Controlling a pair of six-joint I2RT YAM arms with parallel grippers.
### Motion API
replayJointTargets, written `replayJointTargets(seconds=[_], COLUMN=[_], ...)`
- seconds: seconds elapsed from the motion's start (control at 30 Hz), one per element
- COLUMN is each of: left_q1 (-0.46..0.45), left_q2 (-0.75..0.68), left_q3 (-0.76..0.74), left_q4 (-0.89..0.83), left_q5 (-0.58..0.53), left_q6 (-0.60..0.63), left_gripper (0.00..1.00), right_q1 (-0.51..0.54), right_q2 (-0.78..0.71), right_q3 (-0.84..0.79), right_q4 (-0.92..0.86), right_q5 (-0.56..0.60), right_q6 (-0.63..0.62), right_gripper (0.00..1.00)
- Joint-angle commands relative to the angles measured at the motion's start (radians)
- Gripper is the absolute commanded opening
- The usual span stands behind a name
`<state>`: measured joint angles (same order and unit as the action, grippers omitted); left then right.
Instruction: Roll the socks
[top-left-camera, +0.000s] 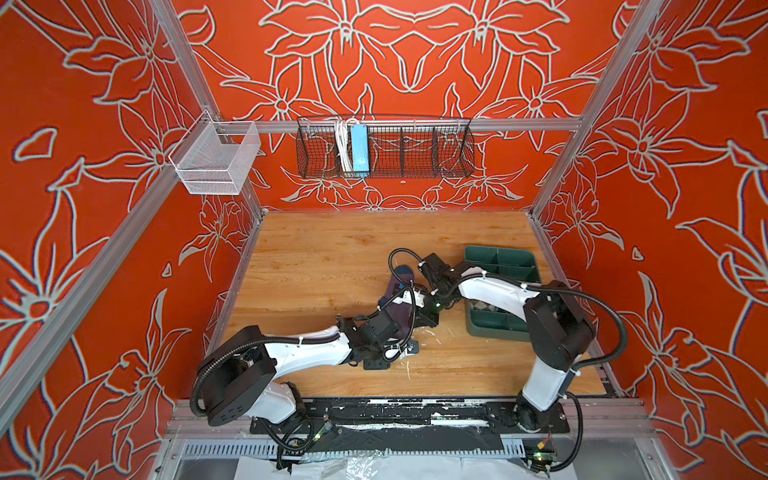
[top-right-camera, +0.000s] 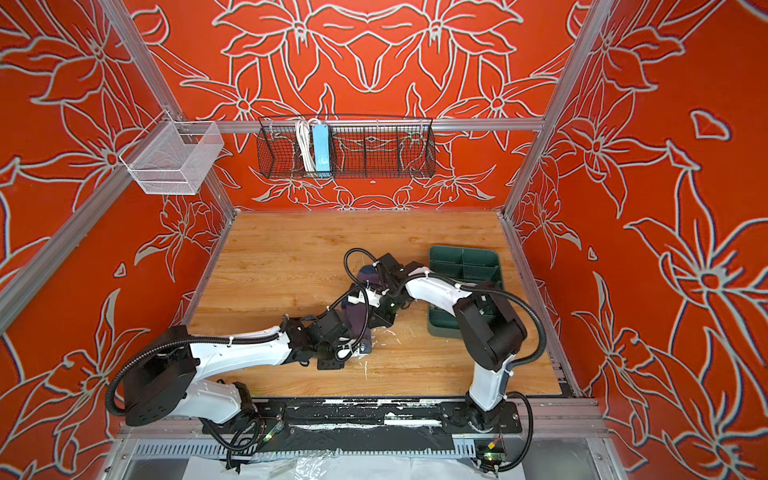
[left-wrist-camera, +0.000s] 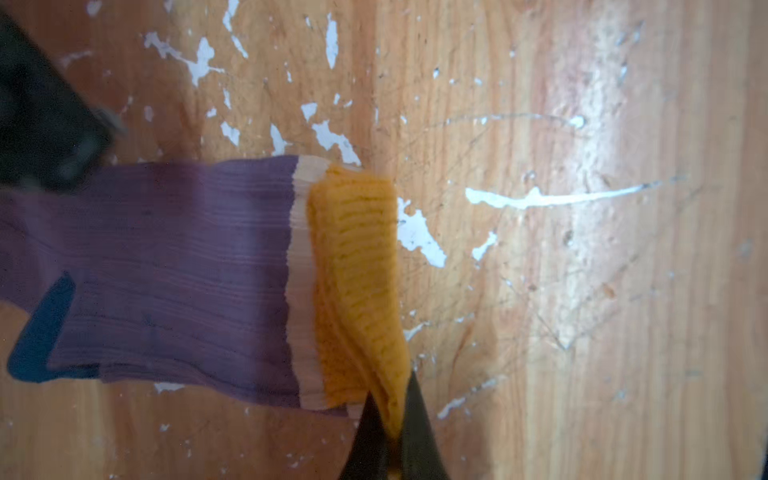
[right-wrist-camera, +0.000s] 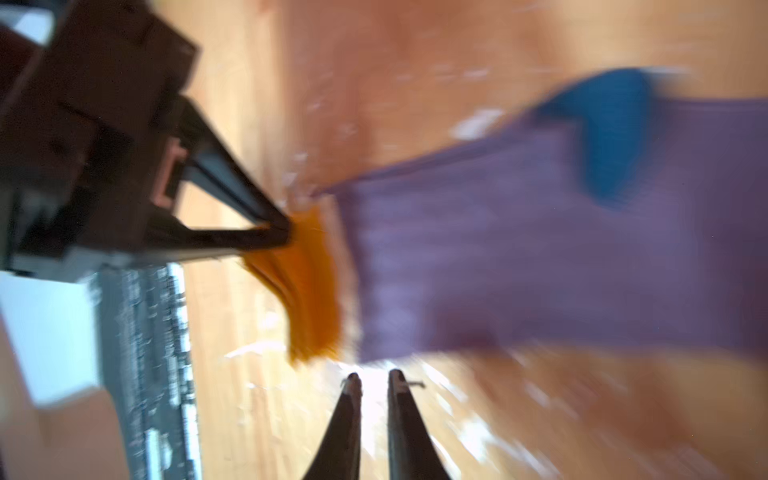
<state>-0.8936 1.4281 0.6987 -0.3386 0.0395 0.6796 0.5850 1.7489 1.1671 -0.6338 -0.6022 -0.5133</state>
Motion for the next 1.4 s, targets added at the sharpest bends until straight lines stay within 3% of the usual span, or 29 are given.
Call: replayJointTargets(seconds=[0.0,0.13,0.3,0.47,0.53,0.63,0.77,0.93,1.07,1.17,1.37], left_q1=[0.04,0.085,0.129,0.169,0.178,0.188,0.198,0.208,0.215,0.22,0.228], left_q2=[0.029,0.093,0.184,0.256,0.284,0.324,0.369,0.408,0.412,0.408,0.401], left_q3=[0.058,0.133,0.228,0.303,0.325,0.355,0.392,0.425,0.43,0.432,0.433], left_q4=[-0.119,-0.218,-0.32,-0.388,-0.413,-0.446,-0.48,-0.508,-0.512,-0.512,-0.51], left_q5=[0.128,0.223,0.3,0.353,0.367,0.385,0.396,0.405,0.41,0.415,0.421], left_q6=[0.026,0.036,0.03,0.009,0.008,0.006,-0.003,-0.008,-0.009,-0.01,-0.009], left_gripper=[0.0,0.0,0.0,0.0,0.0,0.0,0.0,0.0,0.0,0.0,0.0], right_q1=[-0.099,-0.192,-0.195,-0.172,-0.107,0.072,0.267,0.532,0.678,0.734,0.743], right_q2=[-0.065,-0.205,-0.525,-0.802,-0.877,-0.96,-1.035,-0.965,-0.797,-0.665,-0.437], right_q3=[-0.041,-0.089,-0.255,-0.389,-0.418,-0.451,-0.522,-0.595,-0.638,-0.67,-0.683], right_q4=[0.097,0.214,0.501,0.561,0.495,0.402,0.398,0.391,0.497,0.629,0.819], right_q5=[0.117,0.248,0.368,0.135,0.123,0.322,0.531,0.751,0.878,0.898,0.929], right_q6=[0.111,0.237,0.285,0.042,-0.113,-0.338,-0.506,-0.641,-0.633,-0.603,-0.533], right_gripper=[0.15,0.13,0.12,0.15,0.17,0.25,0.33,0.37,0.38,0.37,0.39])
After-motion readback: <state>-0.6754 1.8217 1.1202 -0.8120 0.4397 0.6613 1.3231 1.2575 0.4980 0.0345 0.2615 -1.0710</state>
